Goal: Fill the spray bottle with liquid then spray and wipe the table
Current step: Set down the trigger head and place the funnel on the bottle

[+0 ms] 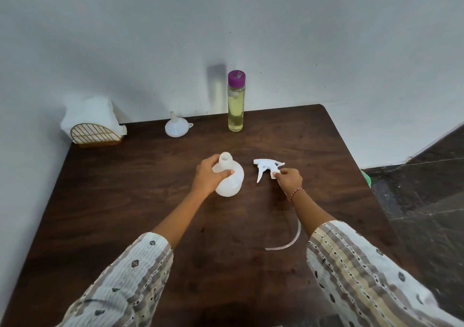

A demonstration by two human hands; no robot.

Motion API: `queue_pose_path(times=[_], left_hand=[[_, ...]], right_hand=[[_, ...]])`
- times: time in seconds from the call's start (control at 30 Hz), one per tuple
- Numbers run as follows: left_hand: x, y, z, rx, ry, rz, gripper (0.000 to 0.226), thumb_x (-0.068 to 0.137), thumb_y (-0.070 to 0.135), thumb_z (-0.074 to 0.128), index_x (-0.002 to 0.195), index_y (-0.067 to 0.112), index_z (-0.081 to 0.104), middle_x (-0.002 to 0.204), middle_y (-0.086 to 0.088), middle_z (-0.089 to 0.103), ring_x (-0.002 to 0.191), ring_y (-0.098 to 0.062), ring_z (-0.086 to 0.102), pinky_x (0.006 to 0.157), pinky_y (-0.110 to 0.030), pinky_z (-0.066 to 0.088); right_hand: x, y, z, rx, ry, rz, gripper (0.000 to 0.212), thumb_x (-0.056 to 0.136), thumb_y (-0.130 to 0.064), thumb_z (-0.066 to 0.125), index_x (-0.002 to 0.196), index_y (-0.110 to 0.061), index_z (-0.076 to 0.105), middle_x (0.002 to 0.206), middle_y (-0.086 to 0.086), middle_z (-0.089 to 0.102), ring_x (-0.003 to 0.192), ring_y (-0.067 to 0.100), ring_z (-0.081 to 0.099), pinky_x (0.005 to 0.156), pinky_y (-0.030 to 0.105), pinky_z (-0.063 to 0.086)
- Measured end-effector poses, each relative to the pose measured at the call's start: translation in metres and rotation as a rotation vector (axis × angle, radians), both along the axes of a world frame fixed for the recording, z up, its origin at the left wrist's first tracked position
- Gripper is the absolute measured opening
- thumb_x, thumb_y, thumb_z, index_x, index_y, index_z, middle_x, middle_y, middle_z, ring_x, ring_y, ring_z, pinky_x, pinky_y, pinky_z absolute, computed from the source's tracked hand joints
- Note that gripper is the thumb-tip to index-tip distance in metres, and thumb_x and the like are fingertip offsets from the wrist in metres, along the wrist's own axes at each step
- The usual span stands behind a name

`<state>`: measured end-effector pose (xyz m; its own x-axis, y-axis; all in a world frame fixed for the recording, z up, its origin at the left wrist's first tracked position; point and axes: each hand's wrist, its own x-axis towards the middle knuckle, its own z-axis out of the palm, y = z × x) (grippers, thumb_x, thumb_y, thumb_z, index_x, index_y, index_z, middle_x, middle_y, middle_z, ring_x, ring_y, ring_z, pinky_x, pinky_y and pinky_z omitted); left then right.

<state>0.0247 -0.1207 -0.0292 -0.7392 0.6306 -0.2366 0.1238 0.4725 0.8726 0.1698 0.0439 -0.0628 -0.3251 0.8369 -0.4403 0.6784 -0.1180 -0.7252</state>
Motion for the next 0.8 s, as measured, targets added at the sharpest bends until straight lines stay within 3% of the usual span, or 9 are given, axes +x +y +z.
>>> queue_pose_path(times=[0.1, 0.17, 0.23, 0.3, 0.4, 0.5, 0.6, 0.8], left_hand=[[0.001, 0.0, -0.001, -0.03, 0.014, 0.008, 0.053, 0.073, 0.022, 0.077, 0.123, 0.018, 0.059, 0.126, -0.005, 0.06, 0.116, -0.026, 0.054, 0.096, -0.051, 0.048], [0.002, 0.0, 0.001, -0.048, 0.03, -0.002, 0.055, 0.074, 0.023, 0.077, 0.125, 0.017, 0.058, 0.129, -0.005, 0.059, 0.118, -0.026, 0.053, 0.098, -0.05, 0.047], [0.002, -0.001, 0.002, -0.048, 0.042, -0.013, 0.054, 0.074, 0.022, 0.077, 0.125, 0.017, 0.058, 0.13, -0.005, 0.058, 0.119, -0.025, 0.052, 0.098, -0.049, 0.047], [0.002, -0.003, 0.005, -0.031, 0.048, -0.021, 0.053, 0.074, 0.022, 0.077, 0.123, 0.019, 0.058, 0.129, -0.004, 0.059, 0.118, -0.024, 0.052, 0.098, -0.046, 0.047], [0.001, -0.008, 0.01, 0.005, 0.047, -0.017, 0.052, 0.075, 0.034, 0.074, 0.122, 0.02, 0.058, 0.128, 0.0, 0.059, 0.117, -0.019, 0.054, 0.097, -0.04, 0.048], [0.0, -0.012, 0.017, 0.071, 0.036, 0.018, 0.045, 0.088, 0.043, 0.057, 0.123, 0.016, 0.058, 0.127, -0.004, 0.059, 0.118, -0.019, 0.054, 0.097, -0.034, 0.044], [-0.005, -0.015, 0.023, 0.143, 0.032, 0.117, 0.04, 0.096, 0.037, 0.045, 0.122, 0.01, 0.06, 0.125, -0.007, 0.061, 0.118, -0.02, 0.054, 0.095, -0.027, 0.041], [-0.046, -0.009, 0.026, 0.125, 0.044, 0.231, 0.032, 0.094, 0.024, 0.053, 0.122, 0.009, 0.058, 0.124, -0.009, 0.061, 0.119, -0.02, 0.055, 0.094, -0.022, 0.04]], right_hand=[[0.0, -0.002, -0.004, 0.016, -0.025, 0.013, 0.034, 0.082, -0.01, 0.062, 0.051, -0.012, 0.051, 0.055, 0.001, 0.046, 0.076, 0.022, 0.047, 0.054, 0.027, 0.032], [0.0, -0.007, 0.001, 0.062, -0.02, 0.045, 0.013, 0.082, -0.013, 0.063, 0.075, -0.002, 0.066, 0.074, 0.005, 0.059, 0.083, 0.021, 0.051, 0.064, 0.026, 0.037], [-0.002, -0.009, 0.002, 0.149, -0.033, 0.083, 0.027, 0.082, -0.019, 0.063, 0.103, -0.002, 0.065, 0.104, 0.011, 0.064, 0.1, 0.027, 0.056, 0.082, 0.031, 0.043], [-0.006, -0.016, 0.01, 0.256, -0.043, 0.096, 0.031, 0.085, -0.018, 0.06, 0.114, -0.007, 0.062, 0.118, 0.016, 0.058, 0.114, 0.033, 0.052, 0.094, 0.041, 0.044], [-0.021, -0.027, 0.025, 0.374, 0.054, 0.155, 0.026, 0.088, -0.014, 0.055, 0.112, -0.01, 0.064, 0.118, 0.014, 0.059, 0.113, 0.03, 0.053, 0.097, 0.043, 0.043], [-0.044, -0.039, 0.043, 0.435, 0.193, 0.246, 0.021, 0.089, -0.012, 0.056, 0.106, -0.007, 0.067, 0.11, 0.013, 0.064, 0.103, 0.026, 0.06, 0.093, 0.036, 0.048], [-0.067, -0.046, 0.063, 0.445, 0.3, 0.264, 0.019, 0.09, -0.01, 0.056, 0.105, -0.006, 0.067, 0.106, 0.01, 0.066, 0.095, 0.021, 0.063, 0.084, 0.024, 0.047], [-0.119, -0.037, 0.078, 0.36, 0.346, 0.426, 0.019, 0.09, -0.01, 0.057, 0.105, -0.005, 0.067, 0.103, 0.01, 0.069, 0.089, 0.01, 0.058, 0.082, 0.018, 0.042]])
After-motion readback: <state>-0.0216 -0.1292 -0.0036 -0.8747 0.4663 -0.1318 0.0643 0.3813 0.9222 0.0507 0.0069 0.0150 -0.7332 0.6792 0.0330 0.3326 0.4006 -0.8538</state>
